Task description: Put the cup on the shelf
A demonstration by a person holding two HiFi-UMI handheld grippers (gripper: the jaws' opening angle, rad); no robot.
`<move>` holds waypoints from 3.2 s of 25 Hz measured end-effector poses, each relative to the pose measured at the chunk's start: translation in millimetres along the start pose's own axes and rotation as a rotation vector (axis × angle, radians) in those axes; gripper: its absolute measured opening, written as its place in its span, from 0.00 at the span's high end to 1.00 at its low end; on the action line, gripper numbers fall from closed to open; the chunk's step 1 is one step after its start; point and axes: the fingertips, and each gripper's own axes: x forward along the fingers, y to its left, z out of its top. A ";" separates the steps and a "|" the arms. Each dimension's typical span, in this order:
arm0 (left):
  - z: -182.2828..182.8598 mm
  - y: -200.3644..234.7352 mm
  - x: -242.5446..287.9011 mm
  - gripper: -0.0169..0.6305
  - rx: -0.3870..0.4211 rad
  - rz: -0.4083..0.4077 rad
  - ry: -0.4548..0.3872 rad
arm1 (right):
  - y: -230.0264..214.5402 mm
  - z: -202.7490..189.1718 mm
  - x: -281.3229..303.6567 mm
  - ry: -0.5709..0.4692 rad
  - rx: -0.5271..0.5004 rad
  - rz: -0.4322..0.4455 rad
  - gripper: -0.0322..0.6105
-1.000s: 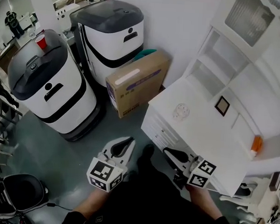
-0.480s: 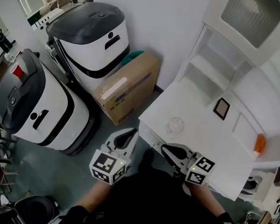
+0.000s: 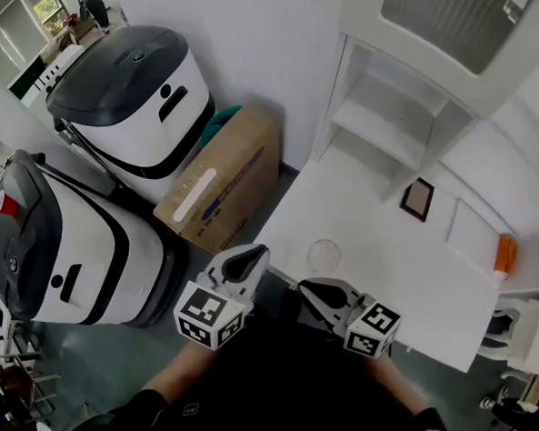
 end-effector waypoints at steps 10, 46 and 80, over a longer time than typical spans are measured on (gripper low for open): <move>6.2 34.9 29.9 0.93 0.085 -0.229 0.082 | -32.8 6.9 23.1 -0.106 0.081 -0.276 0.92; -147.3 -5.8 120.0 0.93 0.204 -0.618 0.338 | -126.3 -144.8 -29.5 -0.156 0.170 -0.689 0.68; -54.0 37.7 131.9 0.93 0.215 -0.604 0.212 | -159.0 -129.4 -1.5 -0.150 0.290 -0.768 0.88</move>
